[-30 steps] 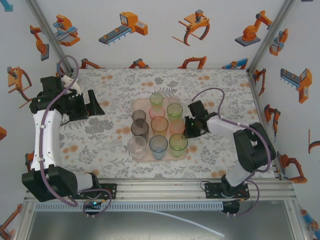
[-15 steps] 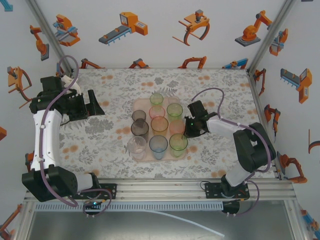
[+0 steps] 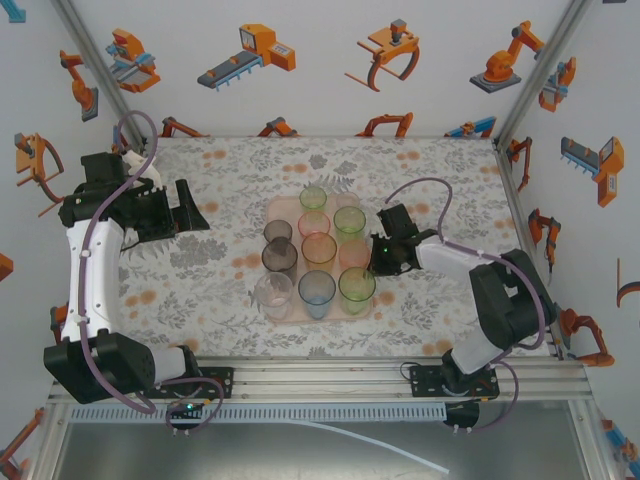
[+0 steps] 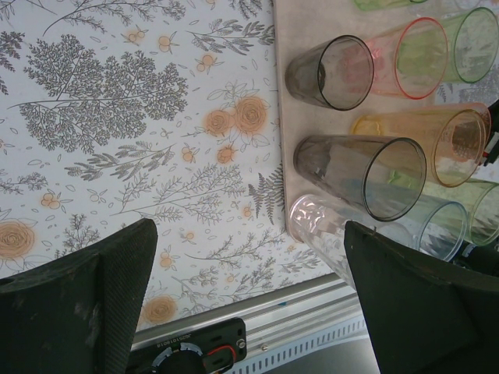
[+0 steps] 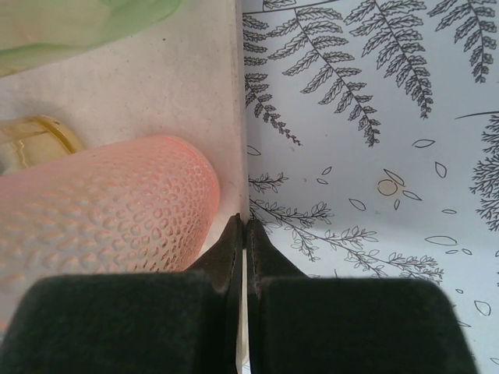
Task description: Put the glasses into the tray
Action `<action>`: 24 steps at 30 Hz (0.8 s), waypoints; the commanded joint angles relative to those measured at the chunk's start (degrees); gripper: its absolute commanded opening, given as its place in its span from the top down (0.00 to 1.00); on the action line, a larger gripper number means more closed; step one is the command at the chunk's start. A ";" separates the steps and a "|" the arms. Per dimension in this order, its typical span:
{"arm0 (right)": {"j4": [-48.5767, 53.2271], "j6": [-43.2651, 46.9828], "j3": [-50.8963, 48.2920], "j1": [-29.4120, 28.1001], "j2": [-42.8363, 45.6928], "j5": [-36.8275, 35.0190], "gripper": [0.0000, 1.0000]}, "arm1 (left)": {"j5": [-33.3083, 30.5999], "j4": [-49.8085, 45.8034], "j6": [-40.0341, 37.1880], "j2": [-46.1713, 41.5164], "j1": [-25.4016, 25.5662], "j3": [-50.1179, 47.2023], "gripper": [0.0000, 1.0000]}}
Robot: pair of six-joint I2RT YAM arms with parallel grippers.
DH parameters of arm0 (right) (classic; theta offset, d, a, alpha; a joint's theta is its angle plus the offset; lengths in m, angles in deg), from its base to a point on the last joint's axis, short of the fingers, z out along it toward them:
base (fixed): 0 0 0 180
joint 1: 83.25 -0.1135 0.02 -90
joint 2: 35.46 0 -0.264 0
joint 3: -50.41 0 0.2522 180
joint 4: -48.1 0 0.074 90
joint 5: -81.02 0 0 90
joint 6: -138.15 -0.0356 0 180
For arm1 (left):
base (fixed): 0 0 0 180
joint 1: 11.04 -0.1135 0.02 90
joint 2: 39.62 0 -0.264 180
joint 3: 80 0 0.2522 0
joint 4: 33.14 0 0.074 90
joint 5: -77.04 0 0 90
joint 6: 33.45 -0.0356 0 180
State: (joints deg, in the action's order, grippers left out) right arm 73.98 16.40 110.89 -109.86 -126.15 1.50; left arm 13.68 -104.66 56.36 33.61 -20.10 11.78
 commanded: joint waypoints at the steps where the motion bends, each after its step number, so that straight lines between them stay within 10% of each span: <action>1: 2.82 -1.28 -1.80 -0.16 2.13 -1.25 1.00 | 1.05 -0.78 -0.69 -1.60 -0.26 0.55 0.03; 24: 3.96 -2.07 -5.28 -0.10 6.78 -2.57 1.00 | 1.53 -0.84 -0.53 -2.66 -0.26 0.20 0.03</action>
State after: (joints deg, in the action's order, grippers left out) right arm 74.53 14.91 106.67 -109.97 -121.61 0.67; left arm 13.92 -104.66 56.36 32.24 -20.10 11.78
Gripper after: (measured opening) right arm 0.004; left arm 0.971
